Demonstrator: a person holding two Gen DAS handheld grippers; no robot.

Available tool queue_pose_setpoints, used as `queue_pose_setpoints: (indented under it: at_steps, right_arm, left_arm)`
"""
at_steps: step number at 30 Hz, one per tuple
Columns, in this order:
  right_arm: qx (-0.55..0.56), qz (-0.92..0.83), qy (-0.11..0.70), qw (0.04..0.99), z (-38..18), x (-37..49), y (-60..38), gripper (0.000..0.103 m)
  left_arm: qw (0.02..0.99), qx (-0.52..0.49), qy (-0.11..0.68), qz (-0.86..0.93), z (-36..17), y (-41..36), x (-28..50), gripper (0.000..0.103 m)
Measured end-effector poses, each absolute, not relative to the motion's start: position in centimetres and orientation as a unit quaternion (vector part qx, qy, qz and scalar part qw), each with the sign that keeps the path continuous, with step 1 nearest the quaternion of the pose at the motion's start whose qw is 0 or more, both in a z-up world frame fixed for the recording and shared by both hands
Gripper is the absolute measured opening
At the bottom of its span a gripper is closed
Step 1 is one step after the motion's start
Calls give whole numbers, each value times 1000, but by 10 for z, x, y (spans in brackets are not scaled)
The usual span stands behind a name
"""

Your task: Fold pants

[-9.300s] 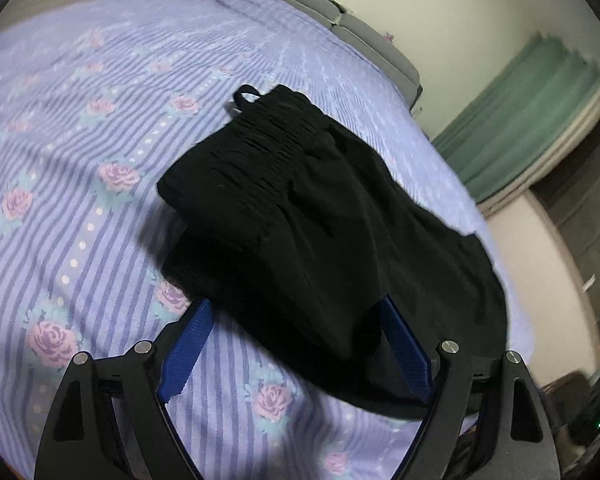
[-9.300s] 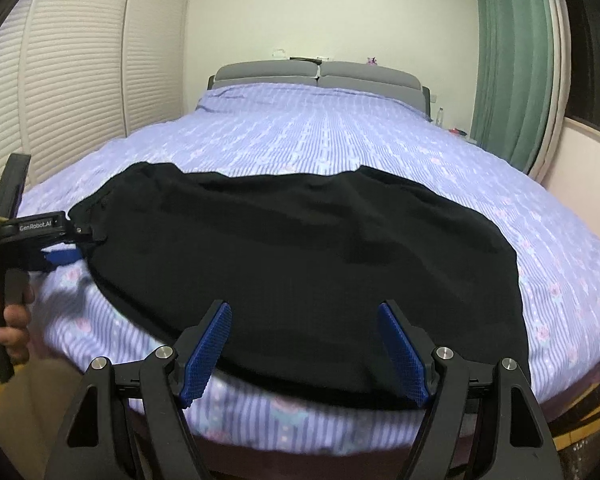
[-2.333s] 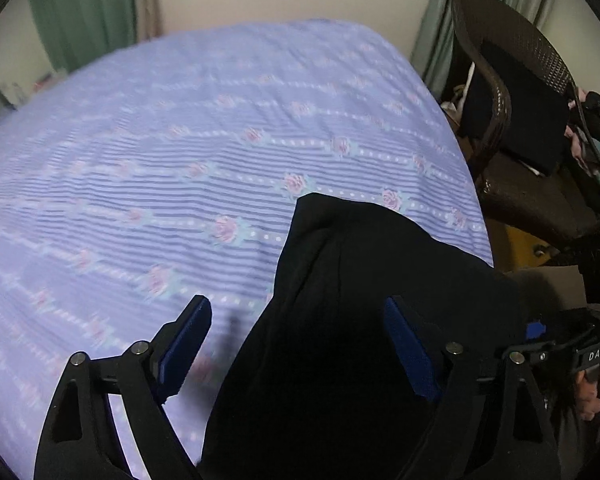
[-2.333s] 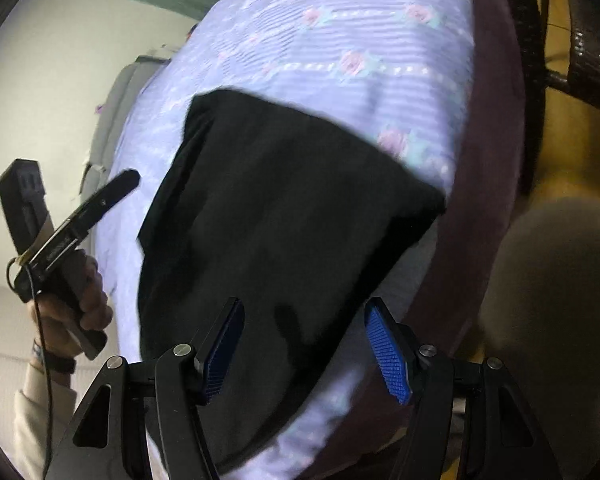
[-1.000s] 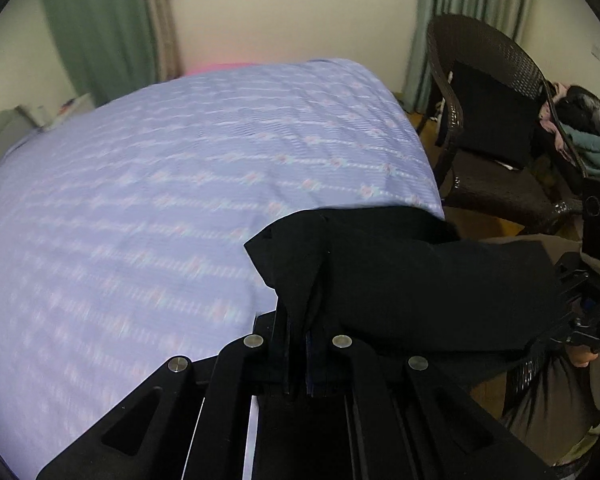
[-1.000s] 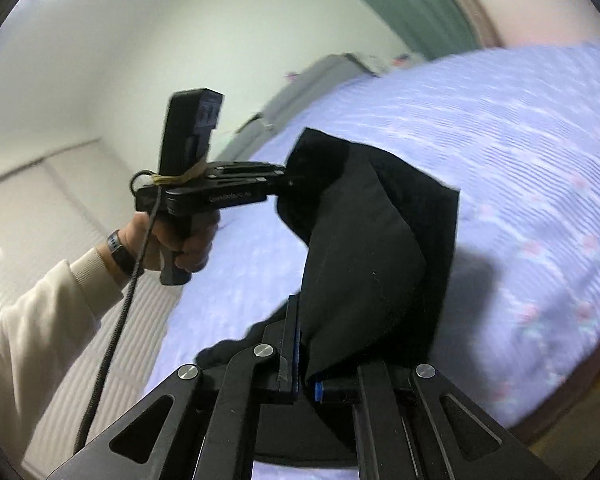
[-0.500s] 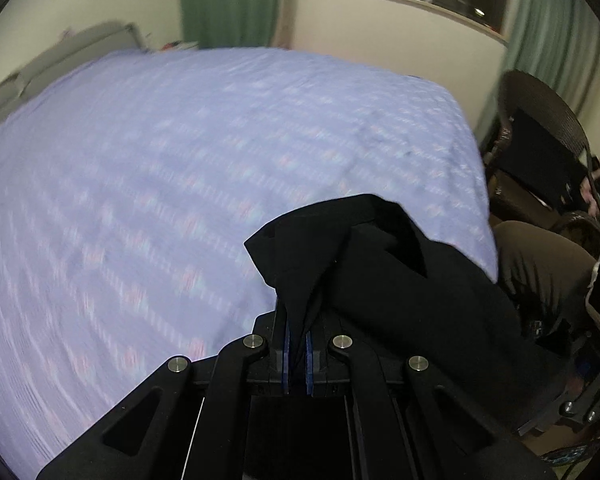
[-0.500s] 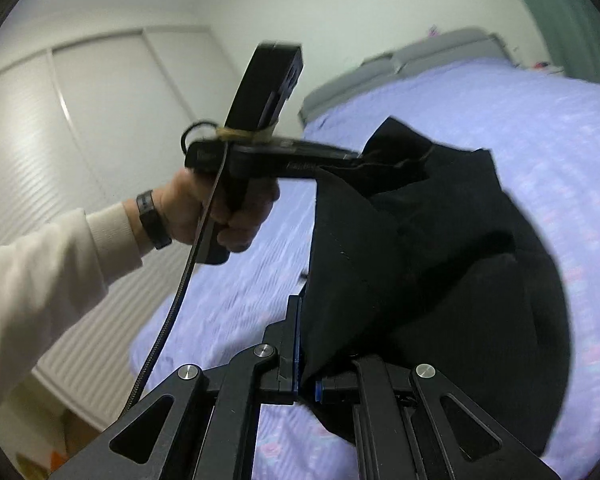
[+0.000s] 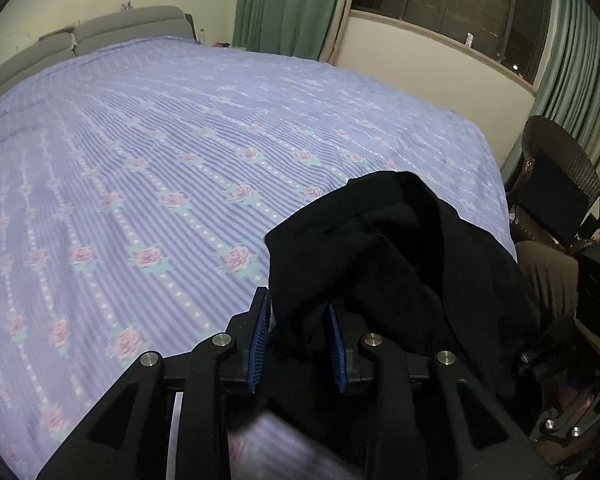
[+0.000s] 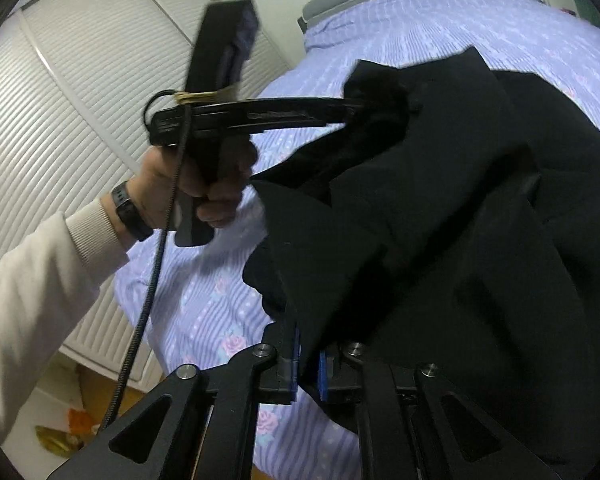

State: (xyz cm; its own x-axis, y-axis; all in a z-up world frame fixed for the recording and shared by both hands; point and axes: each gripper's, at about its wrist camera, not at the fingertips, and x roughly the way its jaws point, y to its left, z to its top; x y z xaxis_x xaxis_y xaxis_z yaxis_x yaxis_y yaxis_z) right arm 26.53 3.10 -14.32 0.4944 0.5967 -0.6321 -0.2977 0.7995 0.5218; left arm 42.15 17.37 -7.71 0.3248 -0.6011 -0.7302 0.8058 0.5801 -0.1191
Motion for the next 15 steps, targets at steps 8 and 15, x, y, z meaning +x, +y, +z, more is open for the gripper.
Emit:
queue_pose_setpoints:
  at_steps: [8, 15]
  right_arm:
    - [160, 288, 410, 850, -117, 239, 27, 55]
    - [137, 286, 353, 880, -71, 209, -1, 55]
  left_arm:
    - [832, 160, 370, -381, -54, 208, 381, 41]
    - [859, 161, 363, -323, -37, 212, 331, 42]
